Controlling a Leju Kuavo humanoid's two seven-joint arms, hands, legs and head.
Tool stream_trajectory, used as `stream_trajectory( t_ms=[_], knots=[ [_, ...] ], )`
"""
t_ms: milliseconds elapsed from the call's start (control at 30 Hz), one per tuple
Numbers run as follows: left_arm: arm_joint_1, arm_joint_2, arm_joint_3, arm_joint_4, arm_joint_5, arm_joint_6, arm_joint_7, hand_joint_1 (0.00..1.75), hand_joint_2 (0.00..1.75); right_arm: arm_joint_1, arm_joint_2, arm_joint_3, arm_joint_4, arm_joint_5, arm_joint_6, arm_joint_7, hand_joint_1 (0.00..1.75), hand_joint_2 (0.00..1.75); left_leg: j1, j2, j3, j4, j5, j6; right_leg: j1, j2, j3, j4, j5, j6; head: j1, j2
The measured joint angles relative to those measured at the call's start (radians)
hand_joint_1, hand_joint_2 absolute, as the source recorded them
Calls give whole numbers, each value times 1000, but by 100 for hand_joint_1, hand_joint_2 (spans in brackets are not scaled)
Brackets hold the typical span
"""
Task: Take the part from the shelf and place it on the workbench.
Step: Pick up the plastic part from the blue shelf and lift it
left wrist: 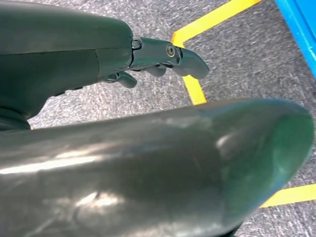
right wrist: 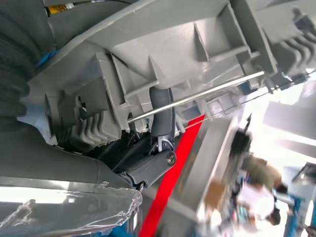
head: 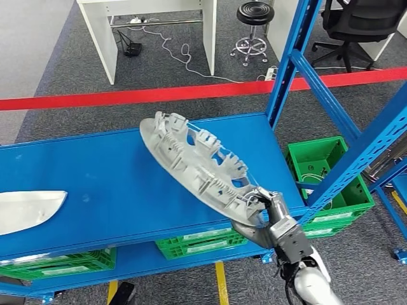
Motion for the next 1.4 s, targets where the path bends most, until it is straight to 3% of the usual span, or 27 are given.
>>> stream_trajectory(
  t_ms=[100, 300, 433, 967, 1400],
  knots=[
    [0, 2, 2, 0, -5, -2, -11, 0, 0, 5, 0, -28, -21, -121, 85, 6, 175, 175, 0, 0, 0, 0, 0, 0, 0, 0, 1, 0, 0, 0, 0, 0],
    [0, 7, 2, 0, -35, 28, -56, 0, 0, 31, 5, -60, -44, -268, 152, 21, 175, 175, 0, 0, 0, 0, 0, 0, 0, -1, 2, 0, -1, -1, 0, 0],
    [0, 13, -5, 0, -68, 43, -111, 0, 175, 61, 10, -76, -70, -357, 184, 30, 175, 175, 0, 0, -2, 0, 0, 0, 0, -1, 5, 0, 0, -1, 0, 0],
    [-1, 25, -56, 0, -132, 117, -221, 0, 175, 102, 10, -117, -184, -350, 172, -18, 175, 175, 0, 0, -4, 0, 1, 0, 0, -1, 4, 0, 0, 0, 0, 0],
    [-12, 25, -55, 0, -99, 90, -196, 0, 175, 88, 44, -127, -203, -394, 174, -49, 175, 175, 0, 0, -5, 0, 1, 0, 0, -1, 6, 0, 1, 0, 0, 0]
  ],
)
